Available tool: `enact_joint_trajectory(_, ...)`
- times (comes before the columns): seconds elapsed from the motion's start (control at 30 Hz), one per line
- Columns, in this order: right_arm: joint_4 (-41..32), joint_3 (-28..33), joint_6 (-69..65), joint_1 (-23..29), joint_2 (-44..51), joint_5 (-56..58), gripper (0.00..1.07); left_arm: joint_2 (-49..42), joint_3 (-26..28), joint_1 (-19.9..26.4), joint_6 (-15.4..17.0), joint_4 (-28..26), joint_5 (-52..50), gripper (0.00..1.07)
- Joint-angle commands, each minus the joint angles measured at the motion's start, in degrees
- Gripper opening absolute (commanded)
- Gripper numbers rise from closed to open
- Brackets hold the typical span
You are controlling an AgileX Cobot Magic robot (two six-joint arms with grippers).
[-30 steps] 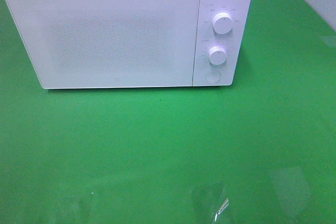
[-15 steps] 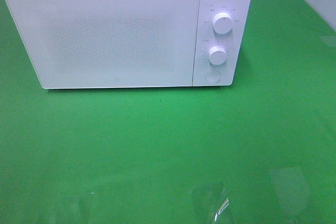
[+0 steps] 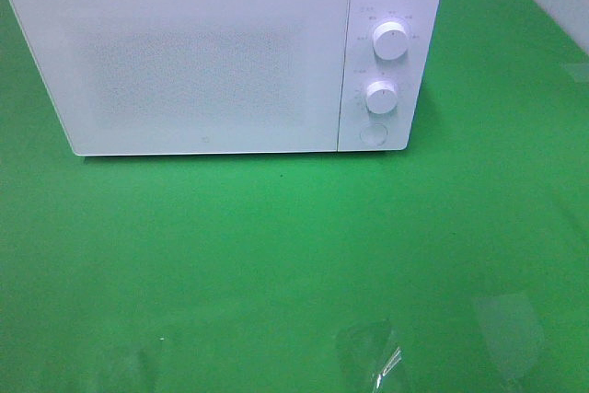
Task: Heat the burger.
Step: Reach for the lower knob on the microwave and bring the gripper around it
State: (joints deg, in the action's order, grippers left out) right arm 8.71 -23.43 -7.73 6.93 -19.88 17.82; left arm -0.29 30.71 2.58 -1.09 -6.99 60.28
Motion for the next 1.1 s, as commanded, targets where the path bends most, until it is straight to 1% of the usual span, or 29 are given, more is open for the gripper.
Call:
enact_joint_trajectory(0.03,-0.1,0.5,0.1,-0.2,-5.1,-6.0,0.74,-0.9,-0.2,0.2,-0.2,-0.5,-0.8,1.0)
enact_joint_trajectory(0.13,0.0,0.5,0.1,-0.2,-7.5,-7.4,0.74,-0.9,-0.2,0.2,-0.2,-0.5,-0.8,1.0)
enact_joint_trajectory(0.2,-0.3,0.5,-0.1,-0.2,-11.5,-10.5,0.74,-0.9,-0.2,0.2,-0.2,-0.5,-0.8,1.0)
enact_joint_trajectory(0.3,-0.3,0.5,-0.5,-0.2,-12.5,-11.7,0.74,-0.9,-0.2,0.2,-0.2,-0.5,-0.8,1.0)
enact_joint_trajectory(0.33,-0.5,0.5,-1.8,-0.2,-14.6,-14.3,0.74,-0.9,-0.2,0.2,-0.2,-0.5,-0.8,1.0)
enact_joint_trajectory(0.43,-0.5,0.5,-2.9,-0.2,-16.3,-17.1,0.74,-0.9,-0.2,0.2,-0.2,-0.5,-0.8,1.0)
enact_joint_trajectory(0.47,-0.5,0.5,-3.8,-0.2,-18.4,-20.2,0.74,-0.9,-0.2,0.2,-0.2,-0.5,-0.8,1.0)
enact_joint_trajectory(0.5,-0.5,0.5,-3.8,-0.2,-18.4,-20.2,0.74,-0.9,-0.2,0.2,-0.2,-0.5,-0.8,1.0)
enact_joint_trajectory(0.57,-0.5,0.5,-4.6,-0.2,-22.6,-25.2,0.74,-0.9,-0.2,0.2,-0.2,-0.5,-0.8,1.0)
enact_joint_trajectory(0.67,-0.5,0.5,-4.6,-0.2,-23.7,-26.4,0.74,-0.9,-0.2,0.2,-0.2,-0.5,-0.8,1.0)
enact_joint_trajectory(0.73,0.1,0.5,-4.6,-0.2,-27.8,-31.1,0.73,-0.9,-0.2,0.2,-0.2,-0.5,-0.8,1.0)
enact_joint_trajectory(0.83,0.2,0.5,-4.5,-0.2,-29.2,-32.7,0.73,-0.9,-0.2,0.2,-0.2,-0.5,-0.8,1.0)
enact_joint_trajectory(0.87,0.2,0.5,-3.0,-0.2,-31.3,-35.9,0.73,-0.9,-0.2,0.2,-0.2,-0.5,-0.8,1.0)
enact_joint_trajectory(0.9,0.2,0.5,-3.0,-0.2,-31.3,-35.9,0.73,-0.9,-0.2,0.2,-0.2,-0.5,-0.8,1.0)
enact_joint_trajectory(0.93,-0.1,0.5,-1.5,-0.2,-33.8,-39.8,0.73,-0.9,-0.2,0.2,-0.2,-0.5,-0.8,1.0)
enact_joint_trajectory(0.97,-0.1,0.5,-1.5,-0.2,-33.8,-39.8,0.73,-0.9,-0.2,0.2,-0.2,-0.5,-0.8,1.0)
enact_joint_trajectory(1.03,-2.4,1.7,1.8,-0.2,-38.6,-48.2,0.73,-0.9,-0.2,0.2,-0.2,-0.5,-0.8,1.0)
enact_joint_trajectory(1.07,-2.4,1.7,1.8,-0.2,-38.6,-48.2,0.73,-0.9,-0.2,0.2,-0.2,-0.5,-0.8,1.0)
enact_joint_trajectory(1.1,-3.6,2.2,2.9,-0.2,-39.6,-50.9,0.73,-0.9,-0.2,0.2,-0.2,-0.5,-0.8,1.0)
